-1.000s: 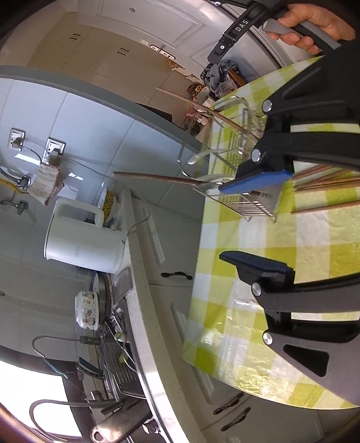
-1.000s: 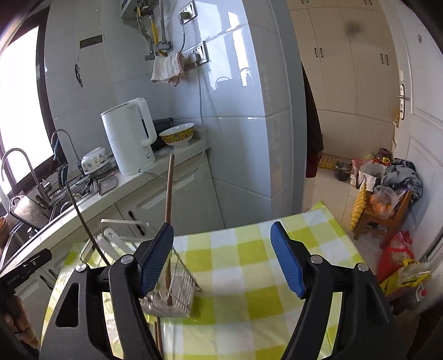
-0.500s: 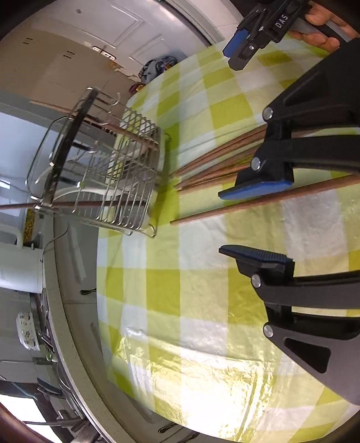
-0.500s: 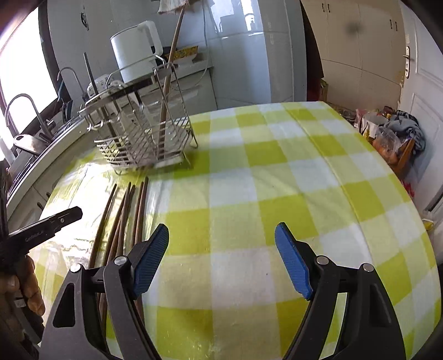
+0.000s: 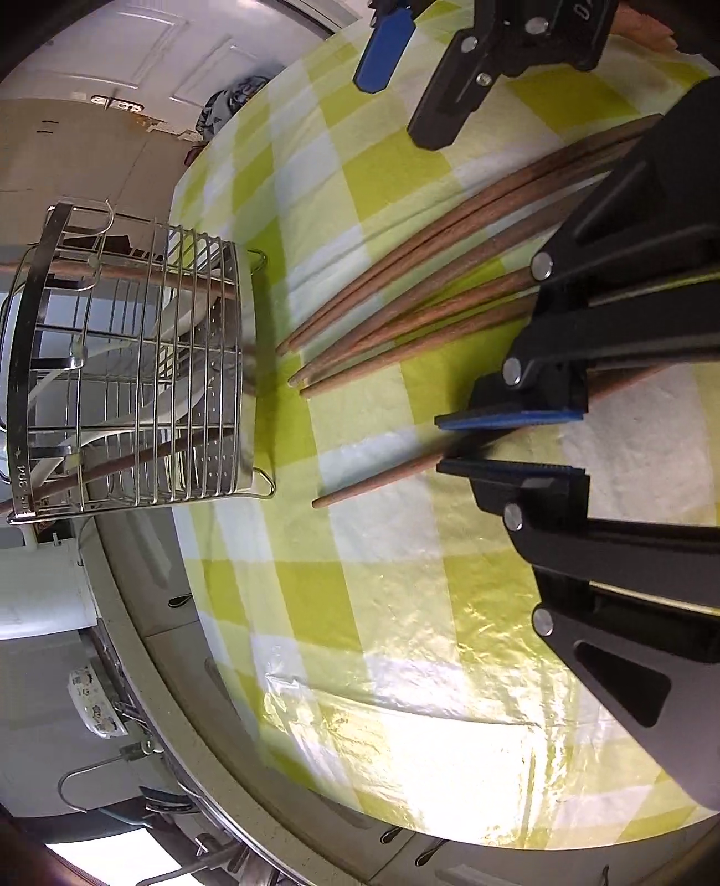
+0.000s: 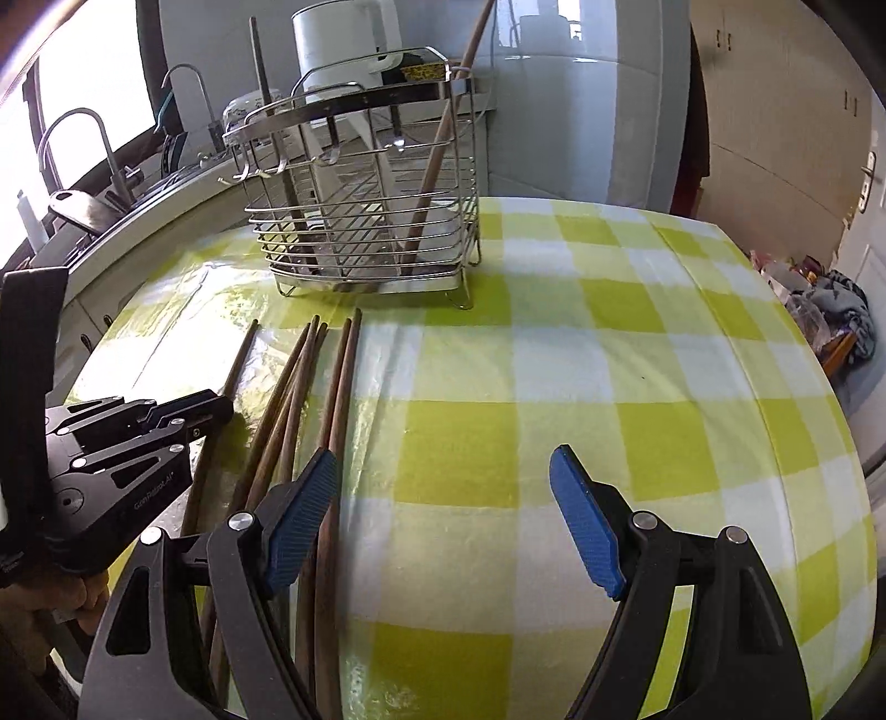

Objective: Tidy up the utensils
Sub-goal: 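Grasp another brown chopstick with the left tool while the right tool grasps one too, then lift both chopsticks upright and carry them down toward the wire rack, then lower both held chopsticks into the wire rack and open both tools, then move both open tools back over the loose chopsticks on the cloth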

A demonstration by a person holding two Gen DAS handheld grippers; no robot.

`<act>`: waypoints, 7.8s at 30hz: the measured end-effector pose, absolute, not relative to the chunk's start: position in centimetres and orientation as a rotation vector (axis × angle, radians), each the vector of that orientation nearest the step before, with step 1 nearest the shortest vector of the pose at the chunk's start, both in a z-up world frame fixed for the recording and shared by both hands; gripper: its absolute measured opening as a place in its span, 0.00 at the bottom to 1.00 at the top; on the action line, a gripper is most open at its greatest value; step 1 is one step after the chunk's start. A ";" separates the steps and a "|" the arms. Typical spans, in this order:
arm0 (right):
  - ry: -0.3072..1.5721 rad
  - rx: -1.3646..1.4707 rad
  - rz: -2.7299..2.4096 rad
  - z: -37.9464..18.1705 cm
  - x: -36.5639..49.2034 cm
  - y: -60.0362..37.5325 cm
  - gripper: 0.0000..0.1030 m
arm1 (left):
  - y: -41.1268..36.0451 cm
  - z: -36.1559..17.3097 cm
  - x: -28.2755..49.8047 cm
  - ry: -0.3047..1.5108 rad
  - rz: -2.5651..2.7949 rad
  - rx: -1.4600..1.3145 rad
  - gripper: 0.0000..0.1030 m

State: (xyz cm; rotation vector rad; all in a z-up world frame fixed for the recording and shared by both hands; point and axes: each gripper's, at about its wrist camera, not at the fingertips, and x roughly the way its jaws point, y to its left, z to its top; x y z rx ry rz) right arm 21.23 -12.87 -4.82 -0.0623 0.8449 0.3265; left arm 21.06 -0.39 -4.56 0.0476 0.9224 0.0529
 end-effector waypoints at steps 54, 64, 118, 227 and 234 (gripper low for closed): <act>0.878 -0.023 0.384 -3.5 19.9 -15.1 0.08 | 5.6 -1.2 16.4 0.858 0.052 -0.090 0.07; 0.776 0.035 0.348 0.7 18.6 -18.3 0.08 | 5.1 1.1 15.8 0.809 0.026 -0.099 0.06; 0.559 0.063 0.407 15.5 21.9 -16.3 0.08 | 3.5 18.7 18.1 0.539 -0.102 -0.097 0.06; 0.805 -0.026 0.261 -3.9 18.5 -17.4 0.74 | -0.8 -3.9 18.7 0.902 -0.056 -0.158 0.14; 0.804 -0.058 0.281 -4.1 18.6 -16.8 0.76 | -1.3 -4.6 19.9 0.917 -0.055 -0.144 0.14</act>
